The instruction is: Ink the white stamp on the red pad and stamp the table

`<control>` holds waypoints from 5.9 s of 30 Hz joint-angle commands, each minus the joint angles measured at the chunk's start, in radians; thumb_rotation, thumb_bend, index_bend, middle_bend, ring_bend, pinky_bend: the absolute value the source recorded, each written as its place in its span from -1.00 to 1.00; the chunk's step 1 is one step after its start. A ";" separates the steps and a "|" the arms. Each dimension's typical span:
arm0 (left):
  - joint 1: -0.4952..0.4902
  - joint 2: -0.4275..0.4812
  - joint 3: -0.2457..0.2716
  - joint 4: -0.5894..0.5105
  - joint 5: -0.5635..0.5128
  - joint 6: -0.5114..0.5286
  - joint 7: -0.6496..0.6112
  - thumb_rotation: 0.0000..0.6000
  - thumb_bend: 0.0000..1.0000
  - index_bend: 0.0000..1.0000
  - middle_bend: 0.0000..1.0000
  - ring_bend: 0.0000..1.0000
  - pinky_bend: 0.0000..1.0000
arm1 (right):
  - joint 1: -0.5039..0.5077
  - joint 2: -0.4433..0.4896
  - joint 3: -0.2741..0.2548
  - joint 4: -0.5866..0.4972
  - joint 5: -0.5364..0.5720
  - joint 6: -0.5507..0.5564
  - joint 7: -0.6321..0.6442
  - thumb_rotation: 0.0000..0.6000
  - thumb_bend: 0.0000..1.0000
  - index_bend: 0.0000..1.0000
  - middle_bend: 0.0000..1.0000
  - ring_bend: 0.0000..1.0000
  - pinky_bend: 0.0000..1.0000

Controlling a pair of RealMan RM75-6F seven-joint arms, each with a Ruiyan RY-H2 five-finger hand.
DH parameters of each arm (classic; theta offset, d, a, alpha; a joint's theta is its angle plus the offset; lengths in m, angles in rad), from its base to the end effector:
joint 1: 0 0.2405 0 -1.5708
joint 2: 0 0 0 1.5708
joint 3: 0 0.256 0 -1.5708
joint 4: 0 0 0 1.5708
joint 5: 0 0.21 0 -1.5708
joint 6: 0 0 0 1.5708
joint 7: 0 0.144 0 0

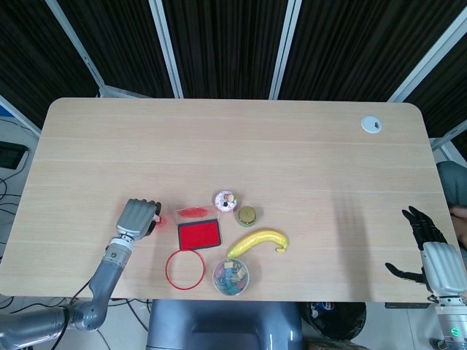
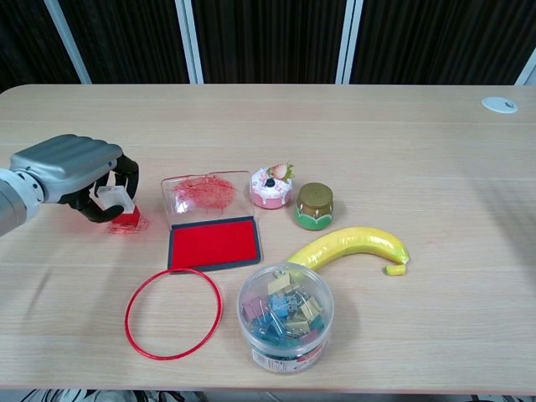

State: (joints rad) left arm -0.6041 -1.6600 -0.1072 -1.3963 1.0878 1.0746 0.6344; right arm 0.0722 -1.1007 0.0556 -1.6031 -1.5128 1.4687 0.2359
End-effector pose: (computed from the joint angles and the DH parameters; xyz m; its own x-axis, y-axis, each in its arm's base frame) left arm -0.1992 0.3073 -0.0414 0.6380 0.2196 0.7381 0.7648 -0.2921 -0.5742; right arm -0.3152 -0.1785 0.1639 0.1968 -0.0178 0.9803 -0.9804 -0.0054 0.1967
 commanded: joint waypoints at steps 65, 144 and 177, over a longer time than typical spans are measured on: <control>-0.141 -0.193 0.014 -0.047 -0.121 -0.015 0.242 1.00 0.01 0.45 0.49 0.19 0.30 | 0.000 0.002 0.001 0.000 -0.001 -0.003 0.009 1.00 -0.76 -1.00 -1.00 -1.00 -0.65; -0.098 0.094 0.002 -0.353 0.007 0.139 0.159 1.00 0.02 0.44 0.48 0.18 0.30 | -0.002 0.003 -0.002 -0.006 -0.004 -0.001 0.005 1.00 -0.75 -1.00 -1.00 -1.00 -0.65; -0.036 0.103 0.072 -0.044 0.067 -0.026 -0.086 1.00 -0.02 0.32 0.34 0.07 0.17 | -0.002 0.005 -0.003 -0.012 0.000 -0.007 0.004 1.00 -0.75 -1.00 -1.00 -1.00 -0.65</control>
State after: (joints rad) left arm -0.6393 -1.5511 -0.0338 -1.4456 1.1567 1.0514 0.5444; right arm 0.0705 -1.0957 0.0528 -1.6157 -1.5126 1.4618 0.2398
